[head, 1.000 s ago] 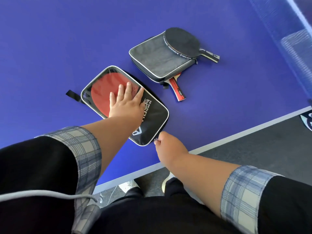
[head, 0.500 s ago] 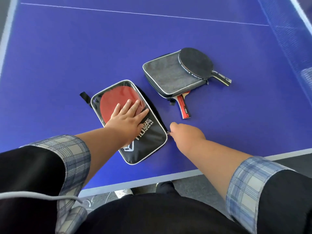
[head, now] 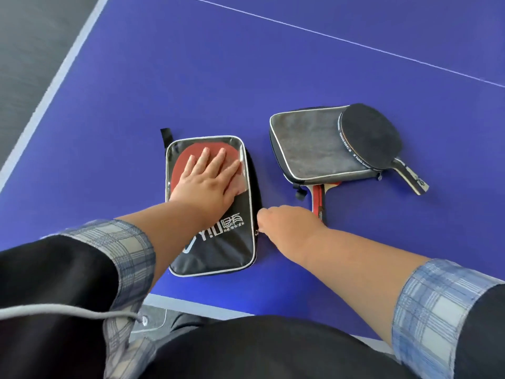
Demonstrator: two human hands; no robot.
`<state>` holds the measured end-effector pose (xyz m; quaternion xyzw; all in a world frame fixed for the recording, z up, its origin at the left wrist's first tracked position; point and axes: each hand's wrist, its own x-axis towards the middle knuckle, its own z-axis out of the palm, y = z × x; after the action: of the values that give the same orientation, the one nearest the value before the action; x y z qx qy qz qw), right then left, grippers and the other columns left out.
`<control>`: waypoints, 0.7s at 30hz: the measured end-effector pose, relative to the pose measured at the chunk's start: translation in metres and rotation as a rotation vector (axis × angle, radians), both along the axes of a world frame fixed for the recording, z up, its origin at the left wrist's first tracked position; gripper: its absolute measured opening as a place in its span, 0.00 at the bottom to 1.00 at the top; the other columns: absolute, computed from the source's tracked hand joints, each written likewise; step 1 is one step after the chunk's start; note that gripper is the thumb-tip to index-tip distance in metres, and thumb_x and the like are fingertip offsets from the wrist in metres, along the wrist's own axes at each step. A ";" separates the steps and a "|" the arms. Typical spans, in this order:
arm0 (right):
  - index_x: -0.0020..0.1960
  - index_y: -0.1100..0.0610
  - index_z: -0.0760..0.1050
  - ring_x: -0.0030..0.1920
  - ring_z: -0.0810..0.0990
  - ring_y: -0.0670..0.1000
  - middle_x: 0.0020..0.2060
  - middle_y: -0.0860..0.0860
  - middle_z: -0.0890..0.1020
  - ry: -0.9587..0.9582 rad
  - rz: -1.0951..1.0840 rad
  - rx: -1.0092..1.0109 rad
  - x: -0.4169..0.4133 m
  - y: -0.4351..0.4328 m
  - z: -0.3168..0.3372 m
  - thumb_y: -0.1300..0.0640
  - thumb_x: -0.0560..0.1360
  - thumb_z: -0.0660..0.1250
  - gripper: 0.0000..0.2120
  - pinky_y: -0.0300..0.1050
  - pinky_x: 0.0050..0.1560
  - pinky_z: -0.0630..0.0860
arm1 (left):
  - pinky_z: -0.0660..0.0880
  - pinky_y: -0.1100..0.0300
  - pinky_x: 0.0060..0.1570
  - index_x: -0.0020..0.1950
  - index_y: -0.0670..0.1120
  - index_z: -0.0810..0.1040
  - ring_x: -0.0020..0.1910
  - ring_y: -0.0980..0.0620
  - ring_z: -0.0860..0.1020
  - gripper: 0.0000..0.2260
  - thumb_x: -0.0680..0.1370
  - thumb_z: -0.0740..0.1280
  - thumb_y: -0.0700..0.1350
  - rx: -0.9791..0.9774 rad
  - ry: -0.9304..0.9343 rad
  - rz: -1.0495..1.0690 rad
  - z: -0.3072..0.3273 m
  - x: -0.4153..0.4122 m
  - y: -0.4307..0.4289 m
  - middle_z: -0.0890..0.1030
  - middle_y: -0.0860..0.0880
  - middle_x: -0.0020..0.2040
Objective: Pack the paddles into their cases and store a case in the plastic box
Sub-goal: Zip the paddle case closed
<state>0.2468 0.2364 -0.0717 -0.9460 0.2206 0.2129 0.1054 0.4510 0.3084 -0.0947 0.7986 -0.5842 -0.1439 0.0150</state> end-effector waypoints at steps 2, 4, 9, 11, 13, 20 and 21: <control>0.45 0.51 0.61 0.37 0.75 0.57 0.34 0.46 0.67 -0.013 0.003 -0.059 0.009 -0.018 0.005 0.60 0.81 0.62 0.11 0.49 0.31 0.64 | 0.40 0.47 0.76 0.79 0.61 0.50 0.80 0.45 0.45 0.29 0.80 0.36 0.66 -0.003 -0.019 -0.020 -0.004 0.002 0.002 0.50 0.52 0.81; 0.44 0.51 0.61 0.38 0.74 0.55 0.33 0.46 0.65 -0.037 0.001 -0.087 0.025 -0.035 0.013 0.62 0.80 0.63 0.12 0.50 0.34 0.67 | 0.40 0.46 0.76 0.79 0.61 0.50 0.80 0.45 0.46 0.28 0.80 0.37 0.66 -0.009 -0.037 -0.025 -0.006 0.003 0.004 0.51 0.52 0.81; 0.47 0.53 0.60 0.46 0.81 0.59 0.44 0.52 0.78 0.015 0.013 -0.130 0.072 -0.067 0.028 0.64 0.78 0.64 0.13 0.50 0.37 0.67 | 0.42 0.44 0.76 0.80 0.59 0.51 0.80 0.43 0.46 0.28 0.80 0.42 0.64 0.004 -0.057 -0.057 -0.005 0.003 0.004 0.50 0.50 0.81; 0.47 0.54 0.61 0.43 0.78 0.59 0.41 0.52 0.75 0.054 0.002 -0.157 0.089 -0.079 0.032 0.65 0.77 0.64 0.13 0.50 0.36 0.66 | 0.42 0.44 0.76 0.80 0.58 0.52 0.80 0.43 0.45 0.29 0.80 0.44 0.63 0.006 -0.064 -0.066 -0.003 0.004 0.005 0.50 0.50 0.81; 0.47 0.54 0.61 0.39 0.72 0.57 0.36 0.49 0.67 0.092 -0.001 -0.188 0.105 -0.092 0.035 0.67 0.74 0.65 0.14 0.48 0.33 0.63 | 0.41 0.44 0.76 0.80 0.58 0.52 0.79 0.43 0.46 0.29 0.79 0.44 0.63 0.010 -0.065 -0.072 -0.002 0.004 0.005 0.51 0.49 0.81; 0.52 0.54 0.74 0.44 0.76 0.55 0.43 0.50 0.79 0.116 -0.092 -0.028 0.148 -0.134 0.040 0.56 0.81 0.63 0.02 0.46 0.34 0.67 | 0.39 0.45 0.76 0.80 0.58 0.55 0.79 0.43 0.45 0.30 0.79 0.42 0.64 -0.009 0.005 -0.078 0.001 0.008 0.002 0.52 0.49 0.81; 0.53 0.53 0.77 0.48 0.78 0.55 0.49 0.50 0.82 0.107 -0.191 0.070 0.156 -0.136 0.040 0.56 0.81 0.63 0.04 0.46 0.40 0.71 | 0.39 0.44 0.76 0.80 0.58 0.54 0.79 0.43 0.45 0.29 0.79 0.42 0.64 -0.010 0.012 -0.080 0.000 0.008 0.002 0.51 0.49 0.81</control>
<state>0.4030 0.1009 -0.0312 -0.9038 0.3074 0.2596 0.1460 0.4591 0.3104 -0.0945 0.7735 -0.6164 -0.1463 0.0169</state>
